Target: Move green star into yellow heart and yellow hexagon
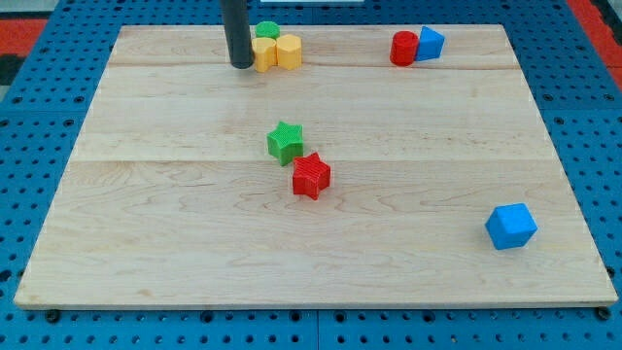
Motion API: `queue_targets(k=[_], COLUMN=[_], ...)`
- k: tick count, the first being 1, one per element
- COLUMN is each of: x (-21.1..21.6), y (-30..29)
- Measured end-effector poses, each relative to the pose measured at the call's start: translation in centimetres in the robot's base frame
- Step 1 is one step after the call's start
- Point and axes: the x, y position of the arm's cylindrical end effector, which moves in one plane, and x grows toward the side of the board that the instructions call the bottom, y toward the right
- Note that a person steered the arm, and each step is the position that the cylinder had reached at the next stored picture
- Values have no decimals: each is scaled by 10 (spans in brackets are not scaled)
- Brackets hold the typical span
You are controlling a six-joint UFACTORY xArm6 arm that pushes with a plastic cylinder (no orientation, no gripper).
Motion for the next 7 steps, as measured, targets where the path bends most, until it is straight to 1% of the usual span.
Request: queue_targets(k=[1,2,4,5,6,7], x=[36,92,183,212,191,156], y=[-6,10,22,62,70,55])
